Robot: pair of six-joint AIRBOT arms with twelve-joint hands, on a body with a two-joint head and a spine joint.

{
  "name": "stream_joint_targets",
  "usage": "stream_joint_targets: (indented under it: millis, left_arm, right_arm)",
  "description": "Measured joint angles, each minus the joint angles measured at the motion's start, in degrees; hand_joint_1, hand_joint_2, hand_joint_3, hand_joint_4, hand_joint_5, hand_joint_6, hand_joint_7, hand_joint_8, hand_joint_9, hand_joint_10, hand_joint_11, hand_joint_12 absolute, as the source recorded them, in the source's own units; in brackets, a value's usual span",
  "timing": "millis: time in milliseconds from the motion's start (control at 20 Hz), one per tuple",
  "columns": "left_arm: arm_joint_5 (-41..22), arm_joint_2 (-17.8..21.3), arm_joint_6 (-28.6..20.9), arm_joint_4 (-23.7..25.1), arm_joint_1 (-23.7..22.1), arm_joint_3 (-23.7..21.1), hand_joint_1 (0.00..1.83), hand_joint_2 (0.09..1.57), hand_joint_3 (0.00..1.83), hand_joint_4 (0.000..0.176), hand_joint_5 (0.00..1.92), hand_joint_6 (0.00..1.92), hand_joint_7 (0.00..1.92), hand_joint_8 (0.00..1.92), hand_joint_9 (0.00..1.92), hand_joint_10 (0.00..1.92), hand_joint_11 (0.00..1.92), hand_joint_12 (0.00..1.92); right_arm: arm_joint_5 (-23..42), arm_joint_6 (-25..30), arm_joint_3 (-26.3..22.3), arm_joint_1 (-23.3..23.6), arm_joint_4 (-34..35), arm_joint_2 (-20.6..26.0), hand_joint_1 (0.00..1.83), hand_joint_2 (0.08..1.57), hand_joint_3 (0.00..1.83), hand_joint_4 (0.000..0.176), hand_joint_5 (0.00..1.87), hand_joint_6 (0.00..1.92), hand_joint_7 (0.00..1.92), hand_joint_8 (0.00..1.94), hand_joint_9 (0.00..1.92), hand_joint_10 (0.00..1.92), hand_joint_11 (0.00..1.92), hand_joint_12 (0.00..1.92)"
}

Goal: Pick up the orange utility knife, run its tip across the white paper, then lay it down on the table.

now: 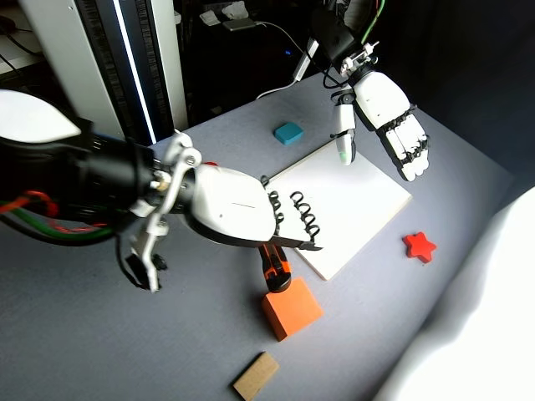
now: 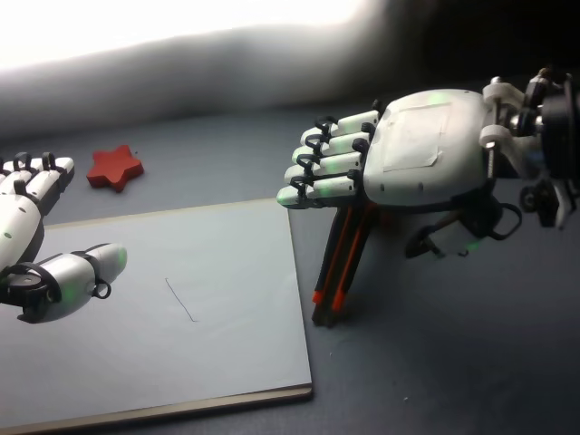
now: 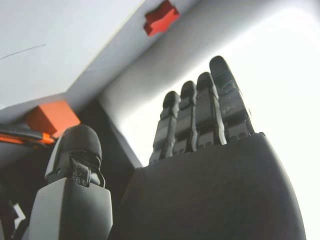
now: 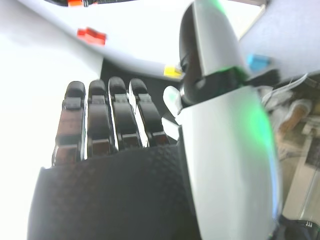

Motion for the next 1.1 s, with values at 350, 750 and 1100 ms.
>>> stream_joint_targets:
  millis: [350, 750, 1100]
  left_arm:
    - [0.09, 0.0, 0.04, -0.07, 0.07, -0.02, 0.14, 1.28, 0.0, 0.007, 0.04, 0.01, 0.06, 0.0, 0.04, 0.0, 0.0, 0.5]
    - [0.87, -0.02, 0.15, -0.22, 0.96, -0.02, 0.13, 1.29, 0.0, 0.009, 0.03, 0.0, 0.04, 0.0, 0.03, 0.0, 0.0, 0.48]
    - [1.01, -0.52, 0.48, -0.24, 0.9, -0.33, 0.13, 1.29, 0.0, 0.004, 0.02, 0.0, 0.04, 0.0, 0.04, 0.0, 0.0, 0.5]
  right_arm:
    - [0.17, 0.63, 5.09, -1.81, -2.34, -5.14, 1.12, 1.07, 0.05, 0.0, 0.0, 0.0, 0.0, 0.0, 0.0, 0.0, 0.0, 0.0]
    - [1.4, -1.6, 10.16, -4.26, -2.93, -10.08, 1.12, 1.1, 0.07, 0.0, 0.0, 0.0, 0.0, 0.0, 0.0, 0.0, 0.0, 0.0]
    - [1.75, -1.88, 12.22, -5.29, -2.84, -12.33, 1.14, 1.12, 0.09, 0.0, 0.0, 0.0, 0.0, 0.0, 0.0, 0.0, 0.0, 0.0]
